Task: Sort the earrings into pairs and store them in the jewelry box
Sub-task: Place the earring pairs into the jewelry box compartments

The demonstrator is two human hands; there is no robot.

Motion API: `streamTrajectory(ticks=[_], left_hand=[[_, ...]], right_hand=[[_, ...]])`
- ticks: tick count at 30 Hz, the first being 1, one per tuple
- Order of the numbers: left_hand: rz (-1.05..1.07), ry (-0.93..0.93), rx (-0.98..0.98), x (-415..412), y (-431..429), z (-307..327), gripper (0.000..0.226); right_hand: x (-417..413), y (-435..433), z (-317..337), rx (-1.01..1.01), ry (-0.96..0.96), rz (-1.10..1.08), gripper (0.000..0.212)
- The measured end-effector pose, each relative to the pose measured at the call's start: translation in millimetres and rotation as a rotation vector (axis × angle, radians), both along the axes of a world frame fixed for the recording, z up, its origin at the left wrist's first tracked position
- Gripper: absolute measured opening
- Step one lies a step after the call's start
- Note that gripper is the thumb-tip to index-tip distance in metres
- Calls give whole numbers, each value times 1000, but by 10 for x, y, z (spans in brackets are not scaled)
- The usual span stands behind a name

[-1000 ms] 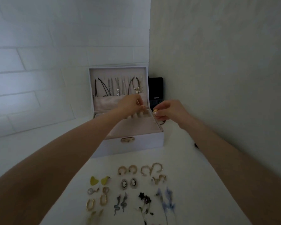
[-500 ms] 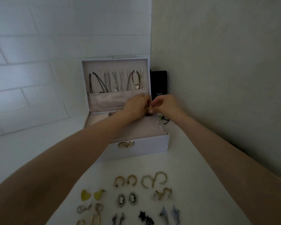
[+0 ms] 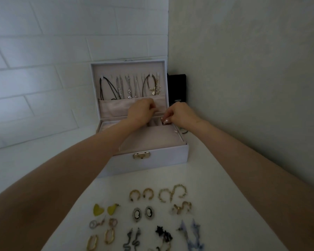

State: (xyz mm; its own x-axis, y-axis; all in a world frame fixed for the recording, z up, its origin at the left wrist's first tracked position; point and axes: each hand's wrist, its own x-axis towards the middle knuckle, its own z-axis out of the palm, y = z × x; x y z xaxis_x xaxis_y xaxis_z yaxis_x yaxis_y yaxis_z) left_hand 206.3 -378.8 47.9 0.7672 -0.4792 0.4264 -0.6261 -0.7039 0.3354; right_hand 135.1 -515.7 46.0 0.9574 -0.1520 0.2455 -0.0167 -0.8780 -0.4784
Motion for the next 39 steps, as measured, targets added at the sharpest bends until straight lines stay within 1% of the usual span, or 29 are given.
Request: streamTrajectory(ticks=[4,5,7,9,11,15,17,21,24,25,31,36,39], left_hand=[[-2,-4,-46,-33,55,6,21],[-13,-7,-51,-38,67,1,21],[-25,-20,-48,-60,93,-6,20],[-29,-35,-33,-86,132,-11,21],[-40,-40,-20,-118,195,-12,20],[-47,-25,43,-179,349,9,17],[-45,-4,77,-223,393,14,16],[-57,-4,119,-302,456,6,16],[-69,-8,109,-326,531,11,15],[-69,-11,105,-315,559,13,15],[-68,-33,83,-268,686,23,13],[-91,-41,45,-285,677,-4,12],[-107,-36,18,-296,651,-20,13]], right_hand=[[25,28,-58,-125,-79,-86,26],[15,42,-69,-145,-98,-105,26],[-13,63,-91,-153,-129,-129,17],[-21,65,-117,-116,-148,-150,10],[-26,50,-148,-20,-165,-160,6],[-125,5,-139,175,-193,-163,12],[-136,-4,-130,182,-177,-154,14],[-16,96,-79,85,-119,-179,16],[60,184,-64,-90,37,-236,34],[71,209,-56,-126,57,-251,37],[126,242,84,-156,120,-307,37],[169,195,151,-313,166,-265,36],[171,186,161,-407,151,-255,36]])
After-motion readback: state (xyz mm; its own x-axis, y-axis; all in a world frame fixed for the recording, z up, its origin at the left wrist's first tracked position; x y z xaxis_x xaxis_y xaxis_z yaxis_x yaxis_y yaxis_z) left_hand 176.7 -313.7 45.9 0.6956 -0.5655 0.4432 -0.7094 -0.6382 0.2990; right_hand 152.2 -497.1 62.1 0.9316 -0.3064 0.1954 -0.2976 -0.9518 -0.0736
